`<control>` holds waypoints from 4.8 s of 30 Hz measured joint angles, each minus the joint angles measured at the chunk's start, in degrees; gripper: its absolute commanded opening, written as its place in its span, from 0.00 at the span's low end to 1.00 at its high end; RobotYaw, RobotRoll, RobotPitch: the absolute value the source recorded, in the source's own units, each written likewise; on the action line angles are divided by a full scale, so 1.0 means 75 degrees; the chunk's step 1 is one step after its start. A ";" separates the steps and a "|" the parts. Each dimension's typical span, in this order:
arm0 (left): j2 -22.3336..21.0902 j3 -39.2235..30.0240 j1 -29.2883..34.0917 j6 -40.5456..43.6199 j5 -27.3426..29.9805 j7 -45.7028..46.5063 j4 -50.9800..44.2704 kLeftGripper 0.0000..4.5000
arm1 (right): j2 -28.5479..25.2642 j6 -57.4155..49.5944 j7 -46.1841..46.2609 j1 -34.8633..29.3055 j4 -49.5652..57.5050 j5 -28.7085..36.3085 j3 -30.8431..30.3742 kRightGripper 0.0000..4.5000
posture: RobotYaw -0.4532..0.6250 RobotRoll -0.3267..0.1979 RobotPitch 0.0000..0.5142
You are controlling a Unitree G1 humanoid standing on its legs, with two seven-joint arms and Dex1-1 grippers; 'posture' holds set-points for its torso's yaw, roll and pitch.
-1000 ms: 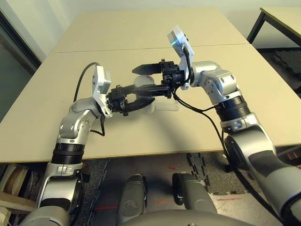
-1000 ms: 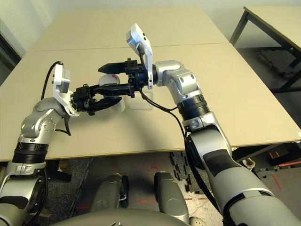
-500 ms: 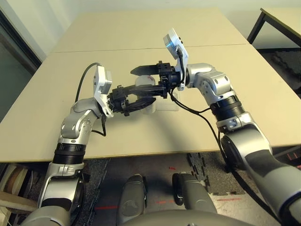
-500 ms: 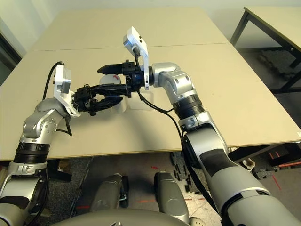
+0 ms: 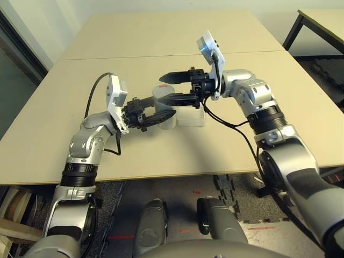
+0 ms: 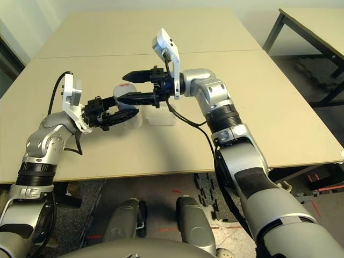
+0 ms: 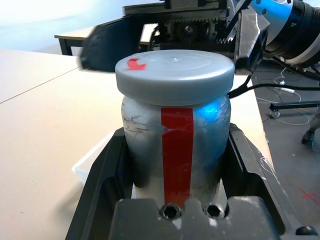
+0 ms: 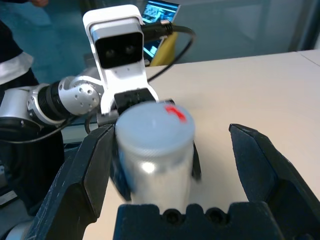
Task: Pour the medicine from the bottle into the box.
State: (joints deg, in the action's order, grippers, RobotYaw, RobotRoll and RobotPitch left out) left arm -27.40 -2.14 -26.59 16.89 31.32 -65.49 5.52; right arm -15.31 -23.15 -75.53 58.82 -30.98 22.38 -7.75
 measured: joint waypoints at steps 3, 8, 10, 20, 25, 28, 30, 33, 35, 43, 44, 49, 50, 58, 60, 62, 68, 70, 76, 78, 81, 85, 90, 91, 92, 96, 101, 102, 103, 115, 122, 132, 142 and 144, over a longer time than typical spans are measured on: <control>-0.0012 0.0002 -0.0017 -0.0048 0.0007 -0.0114 -0.0021 0.58 | -0.0579 -0.0222 0.0153 -0.0269 0.0163 0.0048 0.0346 1.00 | 0.41 0.62 0.14; 0.0013 0.0012 -0.0066 -0.0068 0.0008 -0.0140 -0.0017 0.58 | -0.1075 -0.0563 0.0329 -0.0591 0.0545 0.0182 0.0698 1.00 | 0.41 0.62 0.15; 0.0014 0.0008 -0.0099 -0.0074 0.0008 -0.0169 -0.0017 0.58 | -0.1259 -0.0610 0.0368 -0.0668 0.0572 0.0194 0.0838 1.00 | 0.41 0.62 0.15; 0.0021 0.0011 -0.0150 -0.0097 0.0007 -0.0189 0.0007 0.58 | -0.1052 -0.1371 0.0428 -0.0757 0.1834 0.0520 0.0699 1.00 | 0.40 0.62 0.14; 0.0040 0.0020 -0.0173 -0.0120 0.0006 -0.0191 0.0008 0.58 | -0.0774 -0.1519 0.0412 -0.0525 0.1984 0.0506 0.0297 1.00 | 0.41 0.62 0.13; 0.0078 0.0061 -0.0174 -0.0122 0.0006 -0.0191 0.0008 0.58 | -0.0606 -0.1508 0.0298 -0.0157 0.1972 0.0418 0.0013 1.00 | 0.41 0.62 0.13; 0.0079 0.0064 -0.0173 -0.0124 0.0006 -0.0191 0.0008 0.58 | -0.0523 -0.1461 0.0184 -0.0077 0.1936 0.0370 -0.0123 1.00 | 0.42 0.62 0.13; 0.0072 0.0062 -0.0163 -0.0125 0.0006 -0.0191 0.0008 0.58 | -0.0424 -0.1411 0.0091 -0.0032 0.1722 0.0317 -0.0233 1.00 | 0.42 0.62 0.13; 0.0073 0.0064 -0.0156 -0.0127 0.0006 -0.0191 0.0008 0.58 | -0.0333 -0.1367 0.0050 0.0044 0.1678 0.0256 -0.0368 1.00 | 0.42 0.62 0.13; 0.0075 0.0076 -0.0145 -0.0131 0.0005 -0.0191 0.0008 0.58 | -0.0052 -0.1096 0.0005 0.0166 0.1492 0.0062 -0.0453 1.00 | 0.41 0.62 0.13; 0.0075 0.0079 -0.0141 -0.0131 0.0005 -0.0191 0.0008 0.58 | -0.0021 -0.1077 0.0004 0.0167 0.1462 0.0029 -0.0466 1.00 | 0.41 0.62 0.13; 0.0075 0.0115 -0.0130 -0.0131 0.0004 -0.0192 0.0008 0.58 | 0.0115 -0.0845 0.0003 0.0193 0.1376 -0.0150 -0.0671 1.00 | 0.41 0.62 0.14; 0.0075 0.0117 -0.0129 -0.0131 0.0004 -0.0193 0.0008 0.58 | 0.0141 -0.0811 0.0003 0.0194 0.1357 -0.0157 -0.0675 1.00 | 0.41 0.62 0.14; 0.0073 0.0127 -0.0046 -0.0130 0.0004 -0.0194 0.0007 0.58 | 0.0349 -0.0607 0.0006 0.0246 0.1189 -0.0266 -0.0681 1.00 | 0.42 0.62 0.14; 0.0073 0.0130 -0.0003 -0.0129 0.0003 -0.0194 0.0007 0.58 | 0.0369 -0.0605 -0.0001 0.0271 0.1153 -0.0290 -0.0683 1.00 | 0.42 0.62 0.14; 0.0072 0.0134 0.0005 -0.0129 0.0002 -0.0194 0.0007 0.58 | 0.0380 -0.0605 -0.0014 0.0300 0.1114 -0.0306 -0.0685 0.91 | 0.42 0.62 0.14; 0.0070 0.0150 0.0025 -0.0145 -0.0009 -0.0260 -0.0015 0.58 | 0.0398 -0.0583 -0.0032 0.0359 0.1026 -0.0376 -0.0685 0.58 | 0.42 0.62 0.14; 0.0070 0.0150 0.0029 -0.0145 -0.0014 -0.0261 -0.0015 0.58 | 0.0402 -0.0582 -0.0039 0.0359 0.1014 -0.0381 -0.0685 0.58 | 0.42 0.62 0.14; 0.0069 0.0150 0.0044 -0.0145 -0.0027 -0.0267 -0.0010 0.58 | 0.0420 -0.0577 -0.0042 0.0360 0.0959 -0.0382 -0.0683 0.58 | 0.42 0.62 0.14; 0.0048 0.0150 0.0058 -0.0173 -0.0048 -0.0288 0.0001 0.58 | 0.0455 -0.0611 -0.0035 0.0364 0.0918 -0.0372 -0.0667 0.58 | 0.42 0.62 0.14; 0.0012 0.0134 0.0075 -0.0249 -0.0076 -0.0326 0.0024 0.58 | 0.0576 -0.0935 0.0096 0.0395 0.0797 -0.0195 -0.0521 0.58 | 0.42 0.62 0.14; 0.0005 0.0146 0.0104 -0.0330 -0.0109 -0.0331 0.0097 0.58 | 0.0651 -0.1148 0.0277 0.0574 0.0717 0.0043 -0.0220 0.58 | 0.42 0.62 0.14; -0.0004 0.0147 0.0115 -0.0334 -0.0132 -0.0332 0.0303 0.58 | 0.0629 -0.1103 0.0502 0.0833 0.0471 0.0121 0.0151 0.58 | 0.42 0.62 0.14; -0.0008 0.0147 0.0115 -0.0338 -0.0137 -0.0333 0.0309 0.58 | 0.0610 -0.1052 0.0536 0.0833 0.0417 0.0108 0.0183 0.58 | 0.42 0.62 0.14; -0.0008 0.0146 0.0114 -0.0345 -0.0142 -0.0333 0.0314 0.58 | 0.0571 -0.0942 0.0579 0.0834 0.0334 0.0078 0.0208 0.58 | 0.42 0.62 0.14; -0.0067 0.0119 0.0112 -0.0428 -0.0174 -0.0332 0.0446 0.58 | 0.0061 -0.0111 0.0947 0.0825 -0.0313 -0.0380 0.0245 0.58 | 0.42 0.62 0.14; -0.0089 0.0085 0.0069 -0.0505 -0.0240 -0.0326 0.0606 0.58 | -0.0687 0.1210 0.1486 0.0560 -0.1472 -0.1122 0.0286 0.58 | 0.41 0.62 0.15; -0.0097 0.0063 0.0053 -0.0531 -0.0247 -0.0326 0.0609 0.58 | -0.0834 0.1410 0.1619 0.0400 -0.1760 -0.1218 0.0341 0.58 | 0.41 0.62 0.15; -0.0108 0.0050 0.0042 -0.0544 -0.0256 -0.0326 0.0612 0.58 | -0.0931 0.1556 0.1718 0.0262 -0.1993 -0.1305 0.0412 0.58 | 0.41 0.62 0.15; -0.0125 0.0029 -0.0031 -0.0548 -0.0279 -0.0328 0.0658 0.58 | -0.1160 0.2385 0.2569 -0.0736 -0.3470 -0.1659 0.0868 0.58 | 0.41 0.62 0.14; -0.0179 0.0028 -0.0228 -0.0558 -0.0307 -0.0325 0.0846 0.58 | -0.1158 0.2600 0.2868 -0.0878 -0.4182 -0.1810 0.0900 0.58 | 0.41 0.62 0.14; -0.0181 0.0028 -0.0389 -0.0807 -0.0549 -0.0241 0.0988 0.58 | -0.1149 0.2744 0.2967 -0.0899 -0.4485 -0.1935 0.0986 1.00 | 0.40 0.62 0.13; -0.0158 0.0319 -0.0955 -0.1642 -0.1529 0.0065 0.1868 0.58 | -0.1178 0.2646 0.2229 -0.1090 -0.3901 -0.1899 0.1009 1.00 | 0.38 0.62 0.14; -0.0136 0.0501 -0.1207 -0.2014 -0.2000 0.0295 0.2303 0.58 | -0.1215 0.2464 0.1893 -0.1144 -0.3371 -0.1809 0.1022 1.00 | 0.38 0.62 0.14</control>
State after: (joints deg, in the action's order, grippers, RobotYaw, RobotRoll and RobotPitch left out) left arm -28.42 1.62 -35.65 1.79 16.32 -63.28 22.79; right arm -24.41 -4.67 -61.33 50.24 -56.26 8.82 -0.09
